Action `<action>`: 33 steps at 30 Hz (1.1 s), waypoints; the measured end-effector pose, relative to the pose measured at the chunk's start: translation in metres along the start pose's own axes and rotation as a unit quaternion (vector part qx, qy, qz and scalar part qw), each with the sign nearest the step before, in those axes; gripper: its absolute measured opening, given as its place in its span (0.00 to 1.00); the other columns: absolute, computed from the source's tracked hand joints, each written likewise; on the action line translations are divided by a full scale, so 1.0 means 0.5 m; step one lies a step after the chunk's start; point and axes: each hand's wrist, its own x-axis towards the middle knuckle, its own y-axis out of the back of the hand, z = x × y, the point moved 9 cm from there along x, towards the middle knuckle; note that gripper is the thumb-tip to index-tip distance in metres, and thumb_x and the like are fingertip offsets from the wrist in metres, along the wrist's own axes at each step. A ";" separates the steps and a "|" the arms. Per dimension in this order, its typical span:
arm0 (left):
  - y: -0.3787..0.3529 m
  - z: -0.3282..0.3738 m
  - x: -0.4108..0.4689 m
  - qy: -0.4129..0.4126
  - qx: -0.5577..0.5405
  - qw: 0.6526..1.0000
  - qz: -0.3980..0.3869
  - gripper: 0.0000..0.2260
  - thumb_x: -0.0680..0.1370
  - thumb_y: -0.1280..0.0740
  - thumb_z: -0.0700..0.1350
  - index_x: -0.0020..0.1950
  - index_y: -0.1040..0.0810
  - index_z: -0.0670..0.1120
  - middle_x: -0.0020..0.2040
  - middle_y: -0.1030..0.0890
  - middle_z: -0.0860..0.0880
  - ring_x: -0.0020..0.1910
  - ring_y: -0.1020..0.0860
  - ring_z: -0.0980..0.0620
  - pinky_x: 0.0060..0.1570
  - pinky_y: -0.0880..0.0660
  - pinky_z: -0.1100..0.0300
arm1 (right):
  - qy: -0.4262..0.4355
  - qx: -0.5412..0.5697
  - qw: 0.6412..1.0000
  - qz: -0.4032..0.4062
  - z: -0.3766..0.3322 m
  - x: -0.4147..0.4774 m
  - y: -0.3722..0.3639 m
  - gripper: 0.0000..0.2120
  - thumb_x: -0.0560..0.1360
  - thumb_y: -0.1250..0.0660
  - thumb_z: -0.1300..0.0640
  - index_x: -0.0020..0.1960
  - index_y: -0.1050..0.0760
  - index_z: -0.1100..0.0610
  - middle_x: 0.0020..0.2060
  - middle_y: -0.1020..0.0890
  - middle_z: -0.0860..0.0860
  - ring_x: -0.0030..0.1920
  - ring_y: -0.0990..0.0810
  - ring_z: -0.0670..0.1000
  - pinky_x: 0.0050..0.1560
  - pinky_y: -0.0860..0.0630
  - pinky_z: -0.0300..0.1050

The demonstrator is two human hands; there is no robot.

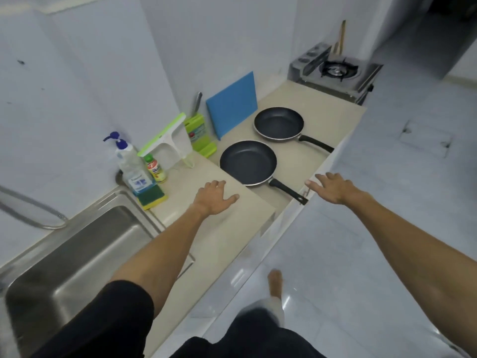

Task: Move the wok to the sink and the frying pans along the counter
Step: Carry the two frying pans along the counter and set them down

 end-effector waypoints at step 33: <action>0.033 0.329 0.495 0.335 -0.160 0.928 0.037 0.36 0.78 0.39 0.66 0.77 0.37 0.42 0.74 0.31 0.38 0.71 0.32 0.37 0.67 0.32 0.42 | 0.233 -0.076 0.960 -0.135 0.185 0.856 0.293 0.37 0.81 0.39 0.37 0.80 0.42 0.58 0.76 0.33 0.64 0.74 0.32 0.66 0.72 0.32 0.62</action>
